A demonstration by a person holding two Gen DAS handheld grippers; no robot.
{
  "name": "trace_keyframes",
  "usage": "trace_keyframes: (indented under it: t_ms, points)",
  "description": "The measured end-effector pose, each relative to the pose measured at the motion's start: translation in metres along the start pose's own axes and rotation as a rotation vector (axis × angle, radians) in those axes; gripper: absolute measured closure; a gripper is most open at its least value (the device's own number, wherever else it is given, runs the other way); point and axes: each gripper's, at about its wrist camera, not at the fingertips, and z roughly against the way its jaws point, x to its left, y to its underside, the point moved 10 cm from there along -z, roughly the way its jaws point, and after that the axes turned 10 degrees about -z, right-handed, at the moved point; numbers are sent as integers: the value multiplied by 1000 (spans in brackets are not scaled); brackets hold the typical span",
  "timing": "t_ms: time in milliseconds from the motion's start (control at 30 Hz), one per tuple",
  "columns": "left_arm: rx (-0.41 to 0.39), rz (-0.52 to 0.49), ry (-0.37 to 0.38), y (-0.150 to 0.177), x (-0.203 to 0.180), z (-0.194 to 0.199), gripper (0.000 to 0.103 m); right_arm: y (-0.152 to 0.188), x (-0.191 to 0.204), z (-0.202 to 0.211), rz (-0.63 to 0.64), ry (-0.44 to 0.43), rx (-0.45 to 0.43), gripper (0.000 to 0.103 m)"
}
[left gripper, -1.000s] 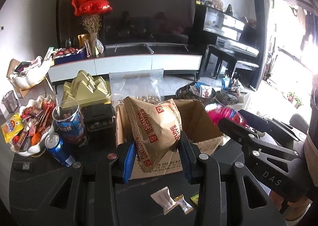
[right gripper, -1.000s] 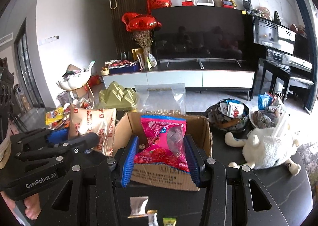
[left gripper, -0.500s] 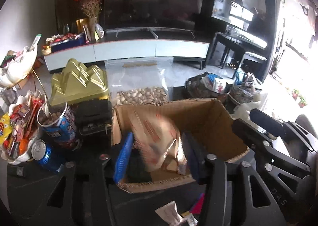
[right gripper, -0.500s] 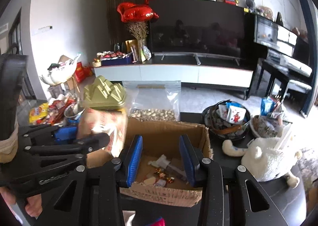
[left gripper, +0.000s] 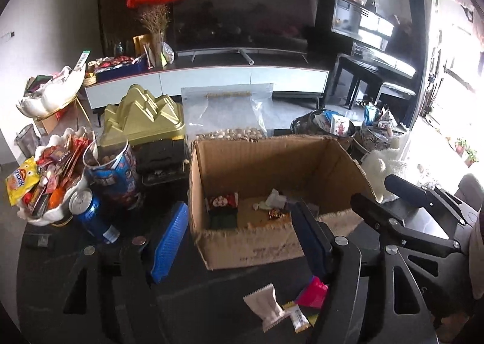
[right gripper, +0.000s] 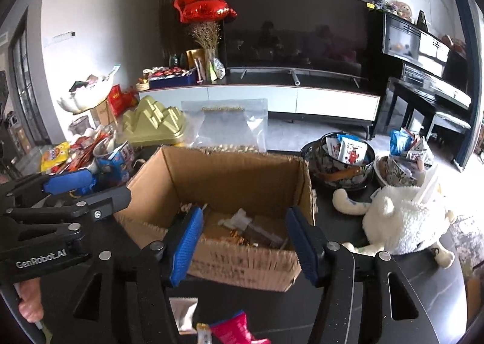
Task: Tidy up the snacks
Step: 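Open both tools over the box to drop the chip bag and pink bag, then grasp the white sachet with the left tool while the right tool grasps the red pack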
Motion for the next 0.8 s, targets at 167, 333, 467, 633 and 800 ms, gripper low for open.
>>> trace_keyframes:
  t_ms: [167,333,467,633,800]
  points:
    - [12,-7,15,12,-9,12,31,12,0,15,3,-11,10,42]
    - [34,-9,17,30,-17,20,30,27,-2,26,19,-9,27,40]
    - [46,-5,29,45,-24,23,30,44,-5,33,32,2,59,39]
    - [65,-16,18,59,-33,25,30,60,-9,40,47,1,74,39]
    - [98,-21,39,73,-42,19,30,77,-14,38,37,-10,120,39]
